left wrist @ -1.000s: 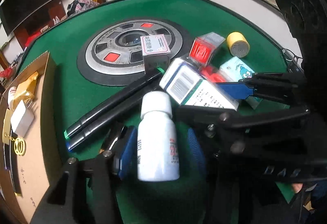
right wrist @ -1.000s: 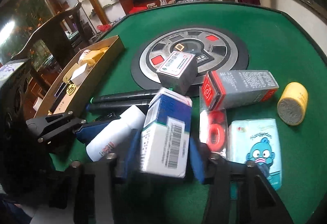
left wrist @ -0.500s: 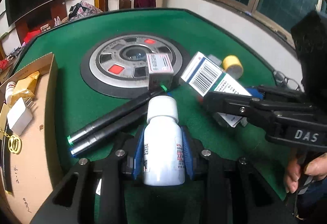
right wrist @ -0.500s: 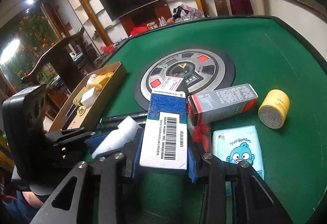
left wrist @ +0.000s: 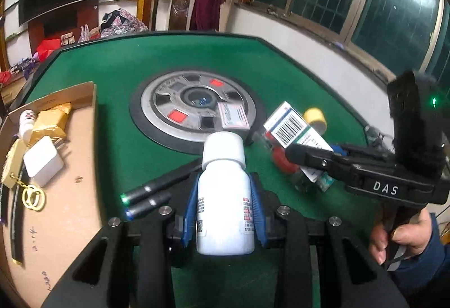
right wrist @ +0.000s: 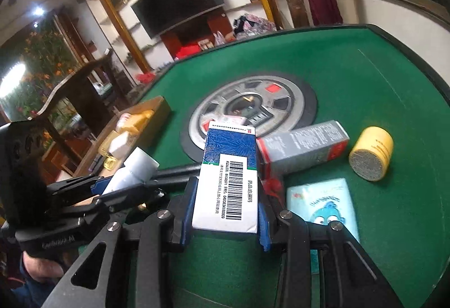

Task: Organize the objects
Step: 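Carry bottle and medicine box into the cardboard tray and open both tools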

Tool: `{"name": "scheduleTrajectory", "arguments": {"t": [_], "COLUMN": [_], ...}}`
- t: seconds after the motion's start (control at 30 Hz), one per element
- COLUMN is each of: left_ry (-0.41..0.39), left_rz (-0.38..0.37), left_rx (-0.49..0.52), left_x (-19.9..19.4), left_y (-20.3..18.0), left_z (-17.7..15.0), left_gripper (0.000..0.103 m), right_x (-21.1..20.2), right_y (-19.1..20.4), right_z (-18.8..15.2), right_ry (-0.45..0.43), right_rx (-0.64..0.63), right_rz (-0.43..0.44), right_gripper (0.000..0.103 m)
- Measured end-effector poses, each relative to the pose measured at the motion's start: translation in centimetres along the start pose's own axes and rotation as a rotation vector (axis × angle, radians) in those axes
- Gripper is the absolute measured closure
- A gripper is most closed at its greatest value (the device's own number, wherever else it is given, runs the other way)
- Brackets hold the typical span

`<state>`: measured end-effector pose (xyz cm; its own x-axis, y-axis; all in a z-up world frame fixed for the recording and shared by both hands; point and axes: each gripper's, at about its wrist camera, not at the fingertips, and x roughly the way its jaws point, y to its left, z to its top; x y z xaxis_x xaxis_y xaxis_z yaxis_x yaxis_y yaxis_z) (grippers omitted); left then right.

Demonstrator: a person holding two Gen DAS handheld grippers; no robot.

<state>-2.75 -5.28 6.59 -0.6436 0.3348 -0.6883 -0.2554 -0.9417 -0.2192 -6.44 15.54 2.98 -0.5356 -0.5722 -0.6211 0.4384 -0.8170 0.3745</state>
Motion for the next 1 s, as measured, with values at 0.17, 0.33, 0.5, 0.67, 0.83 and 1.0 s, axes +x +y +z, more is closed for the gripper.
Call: {"name": "scheduleTrajectory", "arguments": {"t": [0.17,0.33,0.5,0.67,0.83,1.0], "left_ry": [-0.050,-0.084,-0.117,-0.081,-0.054,-0.026], "left_rz": [-0.003,0.017,0.069,0.113,0.119,0.120], "left_rx": [-0.043,-0.100,-0.169,-0.230,-0.274,-0.320], "left_x": [-2.0,-3.8,-5.6,-5.5,-4.9,-4.2], "left_y": [1.8,4.6,8.3,11.6,13.3,14.4], "left_z": [0.5,0.4,0.1,-0.6,-1.2,-1.8], "left_gripper": [0.070,0.070,0.070,0.070,0.070,0.070], "right_x": [0.5,1.8,3.7,6.3,10.7,15.3], "right_y": [1.5,4.5,7.7,11.8,15.6,17.3], "right_z": [0.0,0.4,2.1,4.6,6.3,8.0], "right_ry": [0.004,0.022,0.048,0.081,0.132,0.177], "right_rx": [-0.009,-0.036,-0.050,-0.080,-0.124,-0.131], "right_rz": [-0.004,0.007,0.023,0.032,0.019,-0.024], "right_gripper": [0.063,0.063,0.063,0.063,0.063,0.063]}}
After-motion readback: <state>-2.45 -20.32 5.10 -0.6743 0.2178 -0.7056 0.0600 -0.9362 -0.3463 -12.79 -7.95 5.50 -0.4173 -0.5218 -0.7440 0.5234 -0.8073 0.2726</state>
